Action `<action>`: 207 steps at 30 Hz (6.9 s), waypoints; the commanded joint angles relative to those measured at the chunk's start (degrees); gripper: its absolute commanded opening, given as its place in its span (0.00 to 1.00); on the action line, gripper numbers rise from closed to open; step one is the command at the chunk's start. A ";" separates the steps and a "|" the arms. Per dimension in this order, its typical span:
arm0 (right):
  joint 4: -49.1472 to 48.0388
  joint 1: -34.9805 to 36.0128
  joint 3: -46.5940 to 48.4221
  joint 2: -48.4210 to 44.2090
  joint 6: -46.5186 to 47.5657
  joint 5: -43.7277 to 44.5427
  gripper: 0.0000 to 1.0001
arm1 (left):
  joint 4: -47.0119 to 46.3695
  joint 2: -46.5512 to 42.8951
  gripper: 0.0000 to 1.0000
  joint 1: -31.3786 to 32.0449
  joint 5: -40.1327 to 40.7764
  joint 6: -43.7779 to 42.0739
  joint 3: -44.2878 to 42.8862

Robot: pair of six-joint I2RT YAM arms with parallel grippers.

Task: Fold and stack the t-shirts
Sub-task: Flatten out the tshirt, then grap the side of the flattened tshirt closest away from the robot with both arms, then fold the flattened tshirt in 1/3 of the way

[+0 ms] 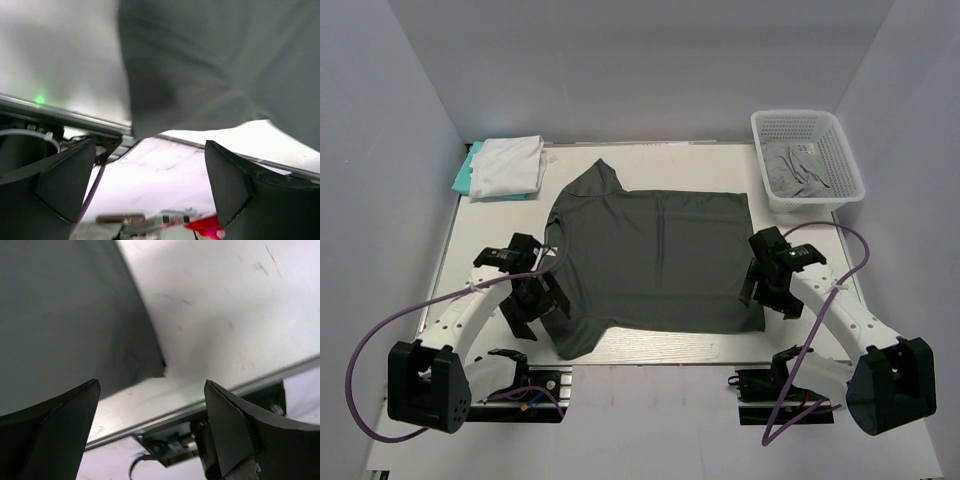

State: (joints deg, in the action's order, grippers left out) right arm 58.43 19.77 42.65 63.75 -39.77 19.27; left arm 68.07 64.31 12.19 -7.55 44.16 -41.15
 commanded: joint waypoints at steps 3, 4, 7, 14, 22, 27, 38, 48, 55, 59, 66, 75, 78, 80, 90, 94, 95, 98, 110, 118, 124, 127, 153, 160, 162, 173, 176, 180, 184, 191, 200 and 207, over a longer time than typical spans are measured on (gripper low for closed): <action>-15.26 -0.08 5.51 -1.44 9.61 -5.55 0.90 | -9.85 -1.30 1.00 0.21 2.63 -1.27 -4.91; -17.54 0.18 5.60 -0.21 11.97 -7.56 0.90 | -13.46 -0.17 1.00 0.21 1.32 -0.58 -4.91; -28.09 0.27 7.96 6.00 14.18 -11.09 0.90 | -31.29 3.96 1.00 0.21 -4.36 -0.57 -5.44; -36.37 0.00 15.79 23.41 16.56 -6.80 0.90 | -40.82 26.34 1.00 0.21 -2.91 -4.78 -17.46; -35.15 -1.22 29.21 43.63 14.63 -6.78 0.90 | -39.69 44.04 1.00 0.21 1.92 -3.64 -29.41; -34.61 -2.98 36.88 55.23 15.16 -9.50 0.90 | -37.05 53.09 1.00 -0.31 4.30 -4.78 -38.21; -39.35 -4.04 49.90 57.91 19.29 -15.49 0.90 | -30.38 60.59 1.00 -0.85 7.80 -8.65 -57.11; -45.50 -2.37 30.52 34.11 15.44 -14.69 0.90 | -31.95 34.86 1.00 0.30 11.85 -6.92 -33.07; -41.49 -2.81 12.20 18.44 8.31 -11.46 0.90 | -31.95 6.30 1.00 2.22 8.69 2.23 -2.56; -37.61 -3.07 6.06 9.49 6.99 -9.86 0.90 | -28.87 -7.43 1.00 3.45 7.03 3.39 7.02; -34.97 -3.16 0.85 1.74 5.05 -5.65 0.90 | -30.88 -6.93 0.88 4.51 5.71 4.09 12.84; -31.28 -4.30 0.77 4.19 5.58 -0.90 0.90 | -40.91 0.11 0.44 5.57 5.79 4.09 15.92; -30.84 -5.00 0.24 6.65 5.49 -2.21 0.90 | -41.44 1.69 0.20 5.57 6.32 4.09 15.40; -31.19 -5.53 -0.64 8.58 5.75 -3.00 0.90 | -41.97 2.22 0.05 5.57 6.32 3.47 15.39; -37.77 -7.03 -4.51 13.59 6.02 -9.07 0.68 | -40.83 1.52 0.00 5.57 5.00 0.93 13.46; -40.50 -7.64 -4.51 15.53 6.19 -9.25 0.68 | -39.69 0.99 0.00 5.57 5.00 0.93 12.23; -40.59 -7.90 -4.51 16.14 6.19 -9.25 0.68 | -39.68 0.99 0.00 5.57 5.00 0.93 11.62; -41.82 -8.52 -5.03 16.76 6.37 -10.65 0.61 | -40.21 0.99 0.00 5.57 3.60 0.40 11.09; -39.19 -8.87 -0.92 12.63 8.56 -13.64 0.00 | -39.60 0.55 0.00 5.05 -0.80 0.40 1.96; -36.46 -8.87 9.35 17.11 9.36 -15.40 0.00 | -40.65 9.24 0.00 4.51 0.08 -0.92 -9.63; -35.32 -9.57 18.06 22.64 9.01 -16.19 0.00 | -37.58 17.85 0.00 3.99 6.05 -1.97 -20.63; -34.18 -10.01 21.76 26.51 9.36 -15.84 0.00 | -36.52 22.15 0.00 3.99 7.29 -2.50 -25.46; -29.69 -11.60 51.22 47.10 23.15 -21.87 0.69 | -29.82 51.72 1.00 -2.34 13.54 -10.24 -62.49; -39.53 -9.58 33.73 38.83 22.37 -28.67 0.90 | -37.47 38.62 1.00 -1.20 8.70 -9.10 -39.84; -39.72 -8.96 31.18 39.00 21.75 -28.85 0.90 | -39.50 37.03 1.00 -1.20 6.43 -8.40 -35.87; -44.28 -9.31 28.28 44.45 20.18 -24.12 0.90 | -47.42 39.48 1.00 -2.25 6.15 -6.46 -25.22; -44.89 -9.31 25.29 44.10 19.12 -23.49 0.90 | -46.81 40.01 1.00 -2.25 5.62 -5.93 -23.02; -46.65 -9.05 16.77 40.68 17.01 -25.06 0.90 | -44.00 38.09 1.00 -1.64 7.63 -5.32 -15.93; -45.87 -8.96 4.50 33.57 15.78 -25.24 0.90 | -43.29 29.57 1.00 -1.64 9.83 -2.77 -5.81; -42.97 -6.51 -8.19 15.58 16.21 -27.17 0.90 | -36.97 9.80 1.00 -1.11 10.54 0.30 5.19; -37.16 -4.92 -3.11 3.14 20.17 -30.86 0.90 | -36.70 -6.74 1.00 -0.58 -0.62 -5.30 4.41; -40.07 -5.27 -1.61 0.68 19.99 -32.72 0.90 | -41.43 0.10 1.00 1.70 -7.19 -7.86 0.63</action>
State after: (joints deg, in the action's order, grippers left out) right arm 19.14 14.50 38.96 64.58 -20.67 -11.81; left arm 29.15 61.14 12.93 -9.54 38.41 -38.79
